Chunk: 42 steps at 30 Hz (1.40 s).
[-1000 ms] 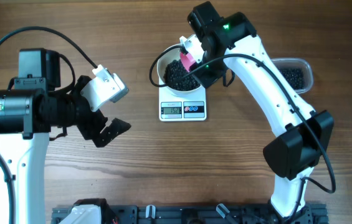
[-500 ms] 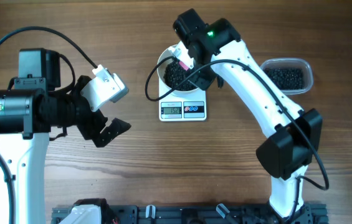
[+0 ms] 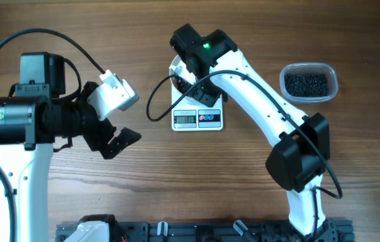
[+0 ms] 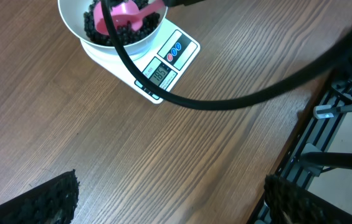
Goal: Scoop item into bowl and weigh 150g on scale
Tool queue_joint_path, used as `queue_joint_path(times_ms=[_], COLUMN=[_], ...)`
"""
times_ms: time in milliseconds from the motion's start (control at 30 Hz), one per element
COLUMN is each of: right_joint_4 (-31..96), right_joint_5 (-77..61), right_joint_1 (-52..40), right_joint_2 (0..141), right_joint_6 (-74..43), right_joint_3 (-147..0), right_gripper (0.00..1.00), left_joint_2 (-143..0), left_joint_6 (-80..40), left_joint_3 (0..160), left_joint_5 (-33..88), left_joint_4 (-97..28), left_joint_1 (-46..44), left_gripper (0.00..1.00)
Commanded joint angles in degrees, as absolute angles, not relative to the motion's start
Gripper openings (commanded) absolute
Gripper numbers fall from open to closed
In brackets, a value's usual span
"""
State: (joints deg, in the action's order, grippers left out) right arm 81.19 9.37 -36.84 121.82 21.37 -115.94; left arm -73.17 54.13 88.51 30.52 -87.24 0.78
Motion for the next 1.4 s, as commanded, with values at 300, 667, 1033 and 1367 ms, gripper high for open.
queue_joint_path(times_ms=[300,667,1033,1367], right_joint_4=[80.58,80.36,80.60,80.64], right_joint_5=[6.44,6.07,-14.50,-17.21], right_joint_1=[-31.88,-30.61,-28.80,-27.24], right_joint_2=[122.37,121.16,120.16,120.11], right_joint_6=[14.37,14.83,14.85,14.41], right_joint_3=[-118.48,-120.92,-120.92,-120.92], right_gripper=[0.04,0.04,0.04,0.04], left_joint_2=[-72.60,-72.60,-72.60,-72.60], left_joint_6=[54.68,54.68,54.68,54.68], left_joint_3=[89.32,89.32,89.32,89.32], left_joint_5=[30.94,30.94,30.94,30.94], left_joint_4=[-87.31,-87.31,-87.31,-87.31], left_joint_1=[1.08,1.08,1.08,1.08], left_gripper=[1.00,0.99,1.00,1.00])
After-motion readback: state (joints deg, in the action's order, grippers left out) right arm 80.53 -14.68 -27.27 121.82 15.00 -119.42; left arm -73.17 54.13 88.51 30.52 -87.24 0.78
